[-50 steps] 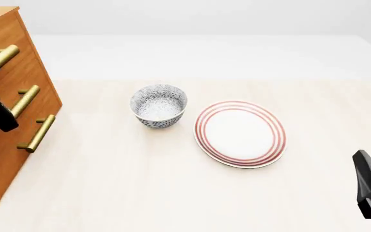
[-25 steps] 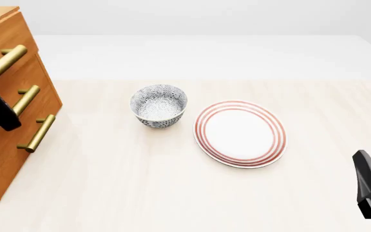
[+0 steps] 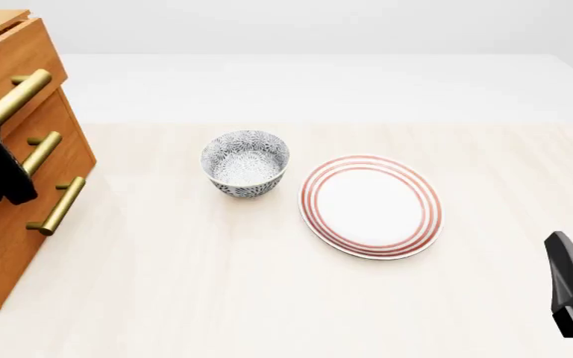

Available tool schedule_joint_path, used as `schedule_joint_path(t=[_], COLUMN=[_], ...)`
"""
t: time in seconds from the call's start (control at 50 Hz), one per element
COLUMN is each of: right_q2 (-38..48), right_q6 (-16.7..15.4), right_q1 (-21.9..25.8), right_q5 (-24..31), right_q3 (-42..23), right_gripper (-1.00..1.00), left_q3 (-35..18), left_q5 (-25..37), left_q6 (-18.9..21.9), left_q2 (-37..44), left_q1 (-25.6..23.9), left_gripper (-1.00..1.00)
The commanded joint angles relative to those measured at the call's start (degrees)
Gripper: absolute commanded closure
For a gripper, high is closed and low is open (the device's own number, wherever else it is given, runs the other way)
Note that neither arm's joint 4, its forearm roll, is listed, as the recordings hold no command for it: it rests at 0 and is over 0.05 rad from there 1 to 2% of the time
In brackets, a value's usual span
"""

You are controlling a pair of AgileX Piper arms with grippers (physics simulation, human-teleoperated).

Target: Open the top drawer of the cabinet.

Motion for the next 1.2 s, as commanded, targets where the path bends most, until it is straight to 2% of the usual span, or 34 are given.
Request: schedule_joint_path(t=[0.02, 0.54, 1.2], right_q2=[0.00, 0.00, 0.00], right_q6=[0.00, -0.01, 0.00], right_q1=[0.01, -0.01, 0.00], right_q5=[0.00, 0.00, 0.00], right_q3=[0.00, 0.00, 0.00], right_gripper=[-1.00, -1.00, -1.00], left_q3=[-1.77, -3.57, -4.10], left_q5=[-0.79, -0.91, 0.36], left_q6=[0.30, -0.33, -0.61], left_q2=[0.90, 3.02, 2.43], left_q1=[-5.64, -10.56, -14.30], left_gripper=[1.00, 1.00, 1.00])
